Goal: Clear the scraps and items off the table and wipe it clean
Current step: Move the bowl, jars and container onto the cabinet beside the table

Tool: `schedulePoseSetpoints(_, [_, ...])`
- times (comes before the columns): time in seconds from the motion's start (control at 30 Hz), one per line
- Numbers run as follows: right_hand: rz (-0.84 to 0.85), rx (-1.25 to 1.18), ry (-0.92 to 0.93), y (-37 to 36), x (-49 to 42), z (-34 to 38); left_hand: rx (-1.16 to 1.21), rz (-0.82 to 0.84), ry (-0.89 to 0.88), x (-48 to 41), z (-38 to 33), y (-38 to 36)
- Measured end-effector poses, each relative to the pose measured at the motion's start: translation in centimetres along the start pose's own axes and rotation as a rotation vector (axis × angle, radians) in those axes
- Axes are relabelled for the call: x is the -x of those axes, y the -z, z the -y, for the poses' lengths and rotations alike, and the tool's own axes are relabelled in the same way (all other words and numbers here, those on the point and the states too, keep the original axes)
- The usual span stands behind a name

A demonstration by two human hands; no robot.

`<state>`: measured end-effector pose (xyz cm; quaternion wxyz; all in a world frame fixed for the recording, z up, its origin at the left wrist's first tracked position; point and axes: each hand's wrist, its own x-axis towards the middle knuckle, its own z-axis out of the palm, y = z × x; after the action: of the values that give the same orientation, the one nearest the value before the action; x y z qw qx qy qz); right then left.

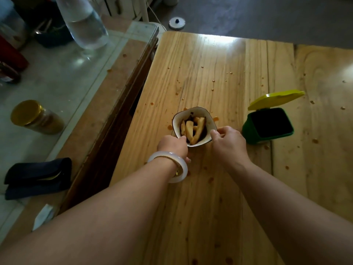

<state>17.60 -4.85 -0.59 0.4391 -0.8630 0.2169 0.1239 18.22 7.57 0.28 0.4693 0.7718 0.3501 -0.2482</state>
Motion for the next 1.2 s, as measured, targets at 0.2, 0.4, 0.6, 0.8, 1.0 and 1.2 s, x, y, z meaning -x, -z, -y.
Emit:
schedulePoseSetpoints(0.2, [0.032,-0.001,0.0,-0.5,-1.0,0.0,-0.005,0.012,-0.008,-0.6,-0.1,-0.1])
schedulePoseSetpoints(0.4, [0.004,-0.006,0.017,-0.4,-0.8,0.4,-0.056,0.07,-0.119,-0.8,-0.2,0.9])
schedulePoseSetpoints(0.6, [0.038,-0.172,0.04,-1.5,0.5,3.7,0.02,-0.012,-0.16,-1.0,-0.2,4.4])
schedulePoseSetpoints(0.8, [0.197,-0.326,-0.01,-4.9,1.3,9.1,0.191,-0.085,-0.151,-2.5,0.4,9.6])
schedulePoseSetpoints(1.0, [0.317,-0.356,-0.015,-10.8,1.4,14.4,0.245,-0.292,-0.156,-5.1,2.6,15.2])
schedulePoseSetpoints(1.2, [0.424,-0.261,-0.162,-19.0,0.8,18.5,0.356,-0.375,-0.073,-8.9,6.0,20.7])
